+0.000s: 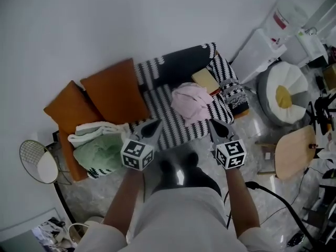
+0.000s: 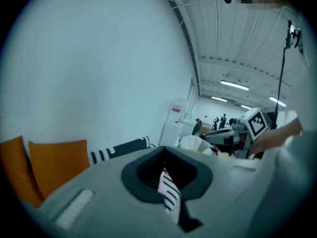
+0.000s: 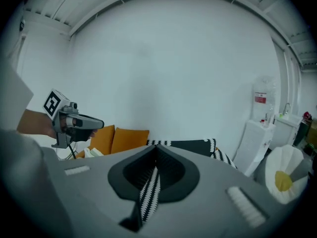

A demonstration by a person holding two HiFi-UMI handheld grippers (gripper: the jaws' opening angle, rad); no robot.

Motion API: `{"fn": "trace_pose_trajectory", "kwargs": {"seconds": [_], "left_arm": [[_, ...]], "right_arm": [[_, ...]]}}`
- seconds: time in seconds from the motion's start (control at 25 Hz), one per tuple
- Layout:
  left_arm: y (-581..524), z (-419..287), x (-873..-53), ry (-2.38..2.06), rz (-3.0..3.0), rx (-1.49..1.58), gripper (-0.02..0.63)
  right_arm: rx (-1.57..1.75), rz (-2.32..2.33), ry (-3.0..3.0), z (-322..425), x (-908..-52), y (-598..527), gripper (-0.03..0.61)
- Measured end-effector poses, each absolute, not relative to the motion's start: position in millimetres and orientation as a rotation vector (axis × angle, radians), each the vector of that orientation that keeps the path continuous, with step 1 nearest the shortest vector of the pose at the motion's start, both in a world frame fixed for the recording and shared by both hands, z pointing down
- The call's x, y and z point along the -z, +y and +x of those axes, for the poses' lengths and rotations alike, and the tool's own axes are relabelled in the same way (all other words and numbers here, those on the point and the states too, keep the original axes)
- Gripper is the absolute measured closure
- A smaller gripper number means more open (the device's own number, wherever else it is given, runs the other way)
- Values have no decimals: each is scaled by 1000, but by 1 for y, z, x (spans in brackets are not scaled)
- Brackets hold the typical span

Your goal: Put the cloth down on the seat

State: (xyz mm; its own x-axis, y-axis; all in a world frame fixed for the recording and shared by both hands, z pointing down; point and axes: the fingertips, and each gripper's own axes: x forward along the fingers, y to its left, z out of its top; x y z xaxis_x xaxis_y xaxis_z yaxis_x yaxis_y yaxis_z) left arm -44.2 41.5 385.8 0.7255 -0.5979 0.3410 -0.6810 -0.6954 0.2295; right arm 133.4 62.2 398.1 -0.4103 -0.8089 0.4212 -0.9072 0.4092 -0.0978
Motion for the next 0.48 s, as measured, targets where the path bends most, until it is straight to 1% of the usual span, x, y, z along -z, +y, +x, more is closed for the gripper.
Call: {"fn": "trace_pose_trajectory", "kwargs": {"seconds": [0.28,0.48], "left_arm": [[49,-19,-374,-1010,2612,-321,614],[55,-1,-365,-1046,2620,-295,614]], "right_arm": [[-421,1582,-2373,182,-382,70,574],[-400,1566,-2396,211,-373,72,574]]}}
